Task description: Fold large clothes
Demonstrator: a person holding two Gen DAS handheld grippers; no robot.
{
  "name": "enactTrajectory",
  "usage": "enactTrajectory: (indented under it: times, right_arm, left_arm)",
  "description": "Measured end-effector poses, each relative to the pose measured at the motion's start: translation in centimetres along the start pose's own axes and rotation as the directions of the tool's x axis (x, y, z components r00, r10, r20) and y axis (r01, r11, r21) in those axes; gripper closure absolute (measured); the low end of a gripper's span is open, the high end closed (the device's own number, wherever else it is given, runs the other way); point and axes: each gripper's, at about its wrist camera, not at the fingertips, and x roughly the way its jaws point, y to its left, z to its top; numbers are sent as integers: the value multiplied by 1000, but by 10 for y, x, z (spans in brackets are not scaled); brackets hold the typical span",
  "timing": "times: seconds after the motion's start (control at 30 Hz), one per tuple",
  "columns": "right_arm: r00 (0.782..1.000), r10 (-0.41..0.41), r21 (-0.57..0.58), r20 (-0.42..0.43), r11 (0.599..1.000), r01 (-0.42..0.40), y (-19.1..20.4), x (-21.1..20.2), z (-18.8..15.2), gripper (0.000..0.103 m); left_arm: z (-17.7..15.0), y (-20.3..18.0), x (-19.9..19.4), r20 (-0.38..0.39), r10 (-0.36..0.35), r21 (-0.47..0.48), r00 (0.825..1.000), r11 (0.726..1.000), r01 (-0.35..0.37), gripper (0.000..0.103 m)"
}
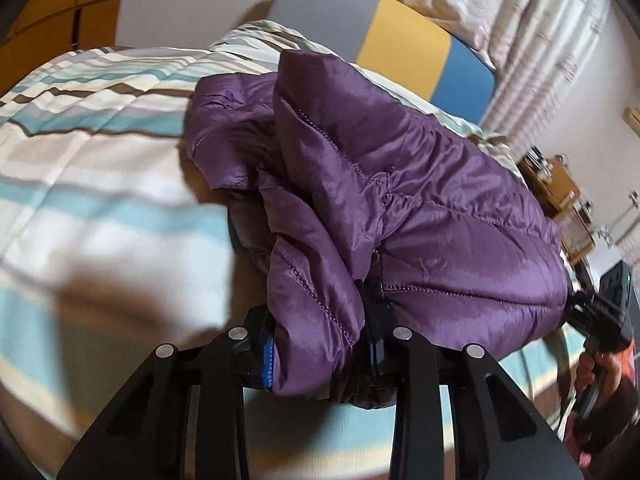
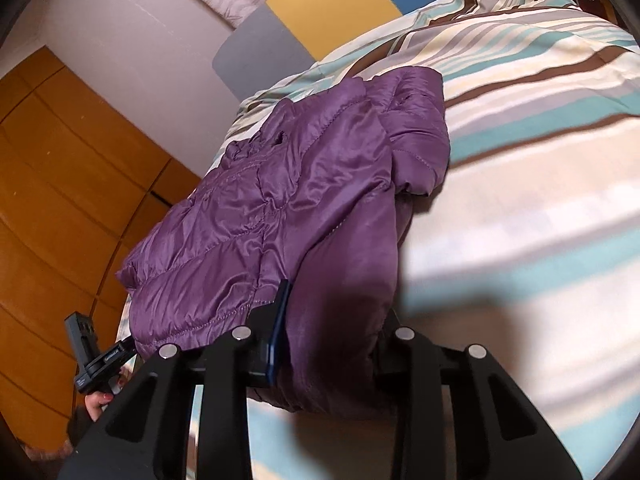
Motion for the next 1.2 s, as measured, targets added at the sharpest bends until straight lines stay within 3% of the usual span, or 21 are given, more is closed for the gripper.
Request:
enactTrajectory:
  times: [0.23, 0.4, 0.47, 0.53, 0.67, 0.77, 0.9, 0.97, 1.0, 1.03, 1.13, 1.2]
  right_arm:
    - [999, 22, -10, -36, 1000, -23, -3, -34, -33, 72]
    - [997, 1, -73, -76, 997, -7, 6, -45, -34, 72]
    - [996, -29, -101, -81, 995, 21, 11, -44, -30, 54]
    - [996, -81, -135, -37, 988, 75, 16, -42, -15, 44]
    - [988, -145, -183, 46, 971, 151, 23, -39, 2, 29]
    - [982, -169, -239, 80, 953, 183, 34, -26, 16, 29]
    - [976, -208, -291, 67, 931, 218, 47, 8, 32, 34]
    - [970, -234, -323, 60, 915, 241, 53, 17, 27, 62]
    - [966, -250, -340, 65, 905, 257, 57, 19, 26, 69]
    - [966, -248, -347, 74, 902, 258, 61, 18, 25, 78]
    - [968, -218, -335, 125, 909, 248, 67, -6, 17, 86]
    - [965, -201, -338, 166, 908, 247, 73, -27, 19, 88]
  left_arm:
    - [-27, -9, -25, -15, -29, 29, 999, 999, 30, 71]
    - [-44, -12, -42, -26, -31, 71, 999, 997, 33, 69]
    - [-44, -11, -46, -14, -15, 80, 1000, 997, 16, 52]
    - [-38, -7, -53, 31, 16, 77, 999, 997, -18, 22]
    - [-16, 1, -56, 87, 31, 50, 996, 998, -35, 19]
    - [12, -3, -39, 92, 49, 70, 995, 996, -56, 19]
    - [37, -11, -14, 58, -19, 47, 998, 999, 17, 18]
    - [34, -19, -8, 22, -45, 50, 999, 998, 43, 38]
    - [33, -24, -7, 16, -32, 53, 999, 998, 31, 59]
    - [31, -26, -10, 17, -38, 47, 999, 998, 37, 72]
    - [27, -33, -27, 75, -35, 31, 997, 999, 32, 84]
    - [29, -37, -41, 128, -19, 38, 992, 999, 14, 86]
